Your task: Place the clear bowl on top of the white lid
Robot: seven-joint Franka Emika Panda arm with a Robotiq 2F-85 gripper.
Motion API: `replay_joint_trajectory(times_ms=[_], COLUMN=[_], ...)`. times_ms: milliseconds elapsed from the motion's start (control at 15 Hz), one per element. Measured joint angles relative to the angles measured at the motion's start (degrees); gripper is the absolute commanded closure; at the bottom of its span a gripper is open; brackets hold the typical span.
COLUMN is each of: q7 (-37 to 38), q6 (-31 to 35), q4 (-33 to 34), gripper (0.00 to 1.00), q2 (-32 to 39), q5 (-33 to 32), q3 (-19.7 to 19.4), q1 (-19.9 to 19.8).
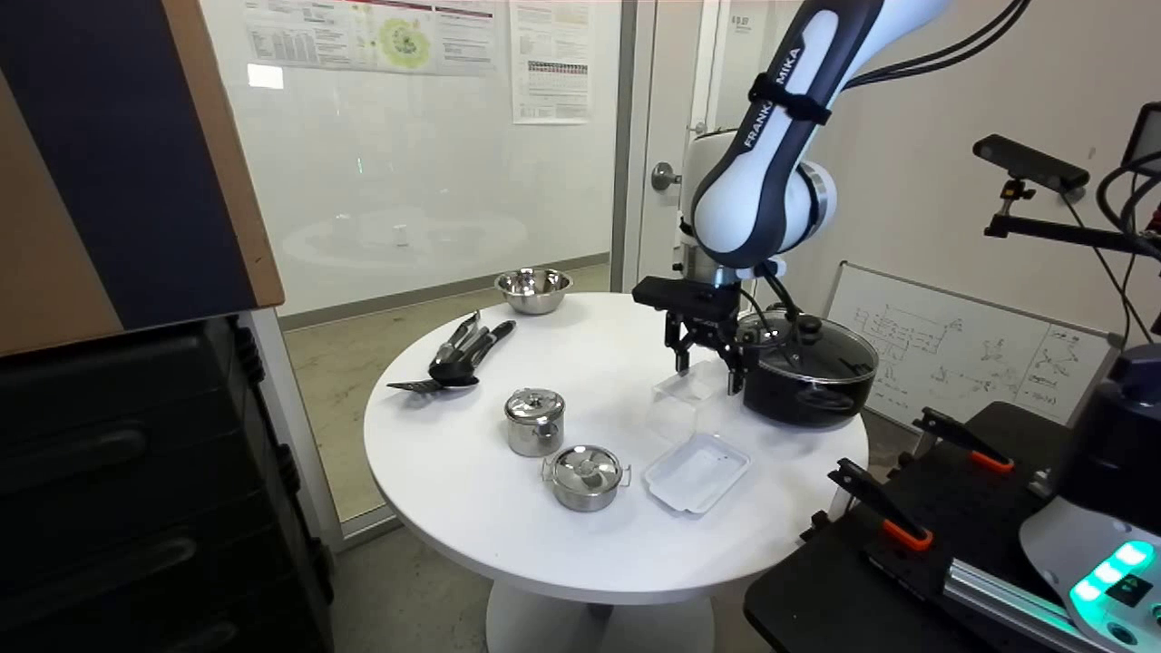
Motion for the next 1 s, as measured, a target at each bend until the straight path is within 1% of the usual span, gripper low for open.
replay_joint_trajectory(times_ms=[200,400,600,1000], q7=[-0.5,-0.7,-0.7,-0.7], q6=[0.0,0.0,0.1,1.0], q4=[-4.7,-7.7,-8.9,-8.9], gripper=[0.36,0.36,0.36,0.36], q2=[-2.9,-4.6,-5.0,-4.4], q5=[-2.2,-3.2,-3.3,-3.3], q3=[0.0,0.3,1.2,3.1], q1=[-0.6,-1.0,-1.4,-1.5])
